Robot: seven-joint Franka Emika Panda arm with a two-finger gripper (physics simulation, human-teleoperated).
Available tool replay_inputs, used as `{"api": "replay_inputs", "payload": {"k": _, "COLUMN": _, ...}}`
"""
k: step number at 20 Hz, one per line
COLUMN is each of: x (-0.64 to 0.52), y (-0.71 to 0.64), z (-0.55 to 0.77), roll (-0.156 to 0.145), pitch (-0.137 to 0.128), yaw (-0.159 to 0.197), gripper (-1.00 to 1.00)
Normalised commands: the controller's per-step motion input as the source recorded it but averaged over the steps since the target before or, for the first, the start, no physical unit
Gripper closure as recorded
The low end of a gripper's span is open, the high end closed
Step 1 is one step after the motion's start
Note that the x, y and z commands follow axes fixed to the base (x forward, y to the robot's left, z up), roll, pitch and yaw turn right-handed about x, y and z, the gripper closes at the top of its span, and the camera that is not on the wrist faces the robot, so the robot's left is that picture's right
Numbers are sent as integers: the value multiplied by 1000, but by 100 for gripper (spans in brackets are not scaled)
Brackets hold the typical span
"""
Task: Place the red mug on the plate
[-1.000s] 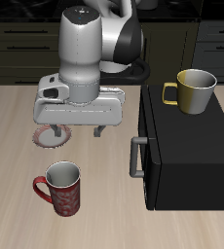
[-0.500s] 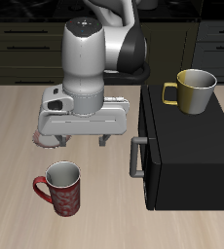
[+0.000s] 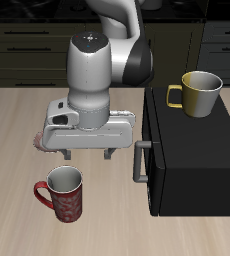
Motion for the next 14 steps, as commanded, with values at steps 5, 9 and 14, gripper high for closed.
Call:
{"api": "replay_inputs", "payload": {"k": 5, "x": 37, "y": -33, "z": -90, "roll": -4, "pitch": -3, "yaw": -8, "gripper": -100}}
{"api": "replay_inputs", "payload": {"k": 9, "x": 34, "y": -73, "z": -135, "roll": -5, "pitch": -15, "yaw": -19, "gripper": -100}}
{"api": "replay_inputs", "payload": {"k": 14, "x": 29, "y": -1, "z": -219, "roll": 10, "pitch": 7, "yaw": -14, "gripper": -100}}
